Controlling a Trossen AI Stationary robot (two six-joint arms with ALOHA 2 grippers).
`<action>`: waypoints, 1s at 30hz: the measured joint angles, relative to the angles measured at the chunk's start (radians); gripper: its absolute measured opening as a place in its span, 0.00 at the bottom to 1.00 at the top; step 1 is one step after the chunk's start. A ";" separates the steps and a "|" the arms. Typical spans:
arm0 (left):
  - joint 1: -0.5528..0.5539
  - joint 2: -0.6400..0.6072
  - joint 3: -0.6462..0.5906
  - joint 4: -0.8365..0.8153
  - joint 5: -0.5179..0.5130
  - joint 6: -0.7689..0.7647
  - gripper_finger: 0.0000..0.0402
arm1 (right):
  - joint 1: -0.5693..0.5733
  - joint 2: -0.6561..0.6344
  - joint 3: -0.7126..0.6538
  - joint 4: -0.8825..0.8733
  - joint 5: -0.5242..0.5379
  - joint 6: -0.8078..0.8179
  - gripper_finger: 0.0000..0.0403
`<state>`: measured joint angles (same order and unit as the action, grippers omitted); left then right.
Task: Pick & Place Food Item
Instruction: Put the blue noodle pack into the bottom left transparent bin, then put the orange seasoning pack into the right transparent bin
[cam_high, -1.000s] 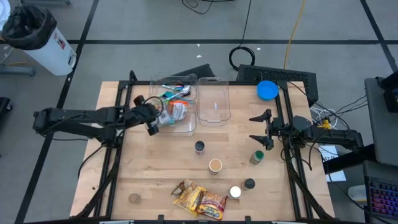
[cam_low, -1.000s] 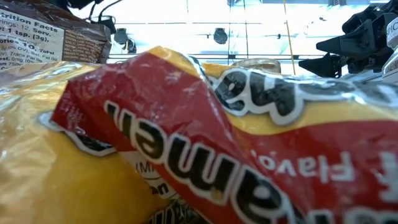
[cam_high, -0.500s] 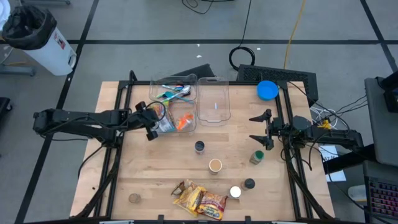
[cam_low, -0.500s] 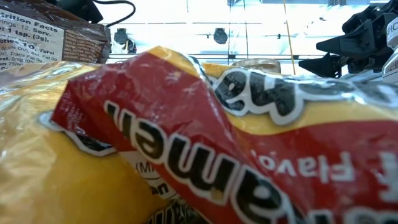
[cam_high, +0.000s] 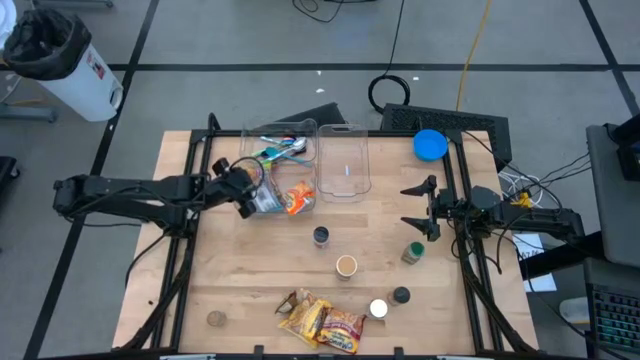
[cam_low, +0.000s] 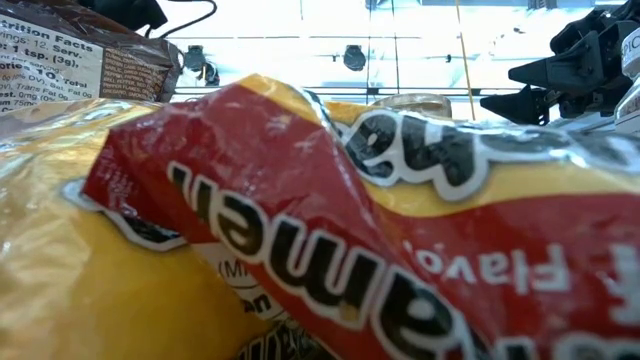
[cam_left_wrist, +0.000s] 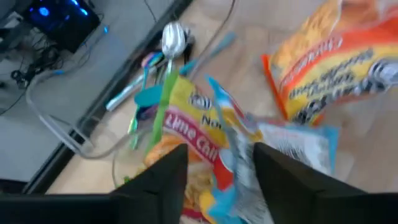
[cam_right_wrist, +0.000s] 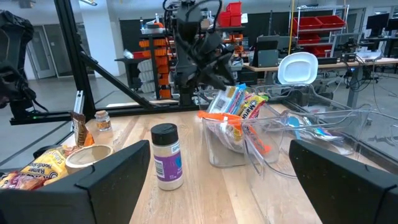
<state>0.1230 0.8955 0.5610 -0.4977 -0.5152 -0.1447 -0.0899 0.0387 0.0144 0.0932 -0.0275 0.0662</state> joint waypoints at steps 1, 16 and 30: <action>0.000 0.000 0.011 0.002 0.004 0.001 0.52 | 0.000 0.000 0.000 0.000 0.000 0.000 0.94; 0.000 0.000 0.145 0.047 0.354 -0.127 0.74 | 0.000 0.000 0.000 0.000 0.000 0.000 0.94; -0.284 0.139 0.144 0.206 0.693 -0.187 0.74 | 0.000 0.000 0.000 0.000 0.000 0.000 0.94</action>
<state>-0.1609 1.0343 0.7048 -0.2914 0.1776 -0.3320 -0.0901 0.0387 0.0144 0.0930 -0.0274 0.0662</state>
